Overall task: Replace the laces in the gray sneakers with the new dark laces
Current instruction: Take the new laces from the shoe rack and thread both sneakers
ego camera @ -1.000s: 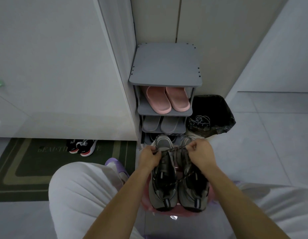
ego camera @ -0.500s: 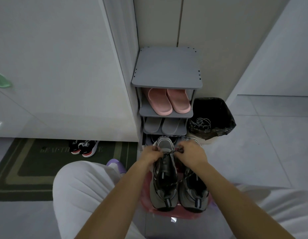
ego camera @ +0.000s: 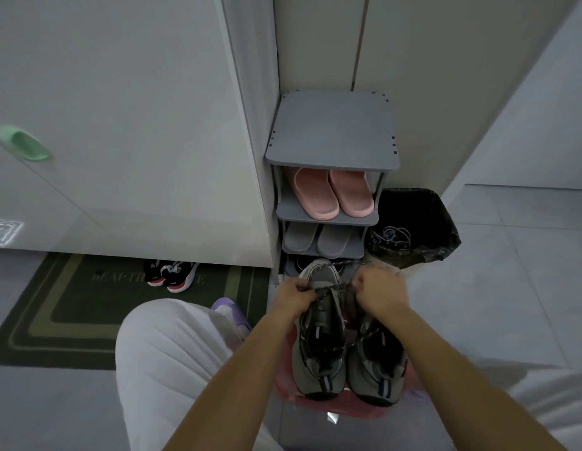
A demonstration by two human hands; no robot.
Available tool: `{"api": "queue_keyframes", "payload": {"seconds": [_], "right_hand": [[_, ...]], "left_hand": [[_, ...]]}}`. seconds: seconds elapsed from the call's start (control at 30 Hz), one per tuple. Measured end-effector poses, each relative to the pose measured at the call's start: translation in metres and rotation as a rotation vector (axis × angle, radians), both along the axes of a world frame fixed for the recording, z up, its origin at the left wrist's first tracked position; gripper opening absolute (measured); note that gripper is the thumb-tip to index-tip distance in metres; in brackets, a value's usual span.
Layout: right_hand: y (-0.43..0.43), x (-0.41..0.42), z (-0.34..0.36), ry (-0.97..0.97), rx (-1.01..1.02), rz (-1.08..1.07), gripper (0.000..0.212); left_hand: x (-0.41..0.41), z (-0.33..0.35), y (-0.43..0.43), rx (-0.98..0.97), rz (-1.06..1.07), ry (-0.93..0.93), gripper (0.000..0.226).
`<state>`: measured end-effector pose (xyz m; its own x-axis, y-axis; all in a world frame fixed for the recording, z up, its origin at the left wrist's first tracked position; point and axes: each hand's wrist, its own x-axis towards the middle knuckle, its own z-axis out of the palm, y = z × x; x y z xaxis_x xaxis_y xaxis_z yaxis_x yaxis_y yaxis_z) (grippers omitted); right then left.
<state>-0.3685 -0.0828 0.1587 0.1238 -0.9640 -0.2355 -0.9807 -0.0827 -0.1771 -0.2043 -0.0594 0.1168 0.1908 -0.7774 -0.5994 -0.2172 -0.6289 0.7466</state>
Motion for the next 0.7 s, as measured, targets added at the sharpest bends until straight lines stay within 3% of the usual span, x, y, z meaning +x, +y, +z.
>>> {"api": "queue_keyframes", "payload": {"seconds": [0.2,0.47,0.7], "right_hand": [[0.01,-0.066,0.008,-0.022,0.042,-0.239,0.019],[0.008,-0.002,0.002,-0.265,0.07,-0.067,0.022],[0.004,0.046,-0.021,-0.044,0.092,-0.022,0.027]], "left_hand": [[-0.004,0.002,0.0,-0.003,0.003,-0.004,0.031],[-0.003,-0.005,0.003,-0.017,0.001,-0.045,0.037],[-0.007,-0.005,0.009,-0.037,0.002,-0.152,0.031]]}}
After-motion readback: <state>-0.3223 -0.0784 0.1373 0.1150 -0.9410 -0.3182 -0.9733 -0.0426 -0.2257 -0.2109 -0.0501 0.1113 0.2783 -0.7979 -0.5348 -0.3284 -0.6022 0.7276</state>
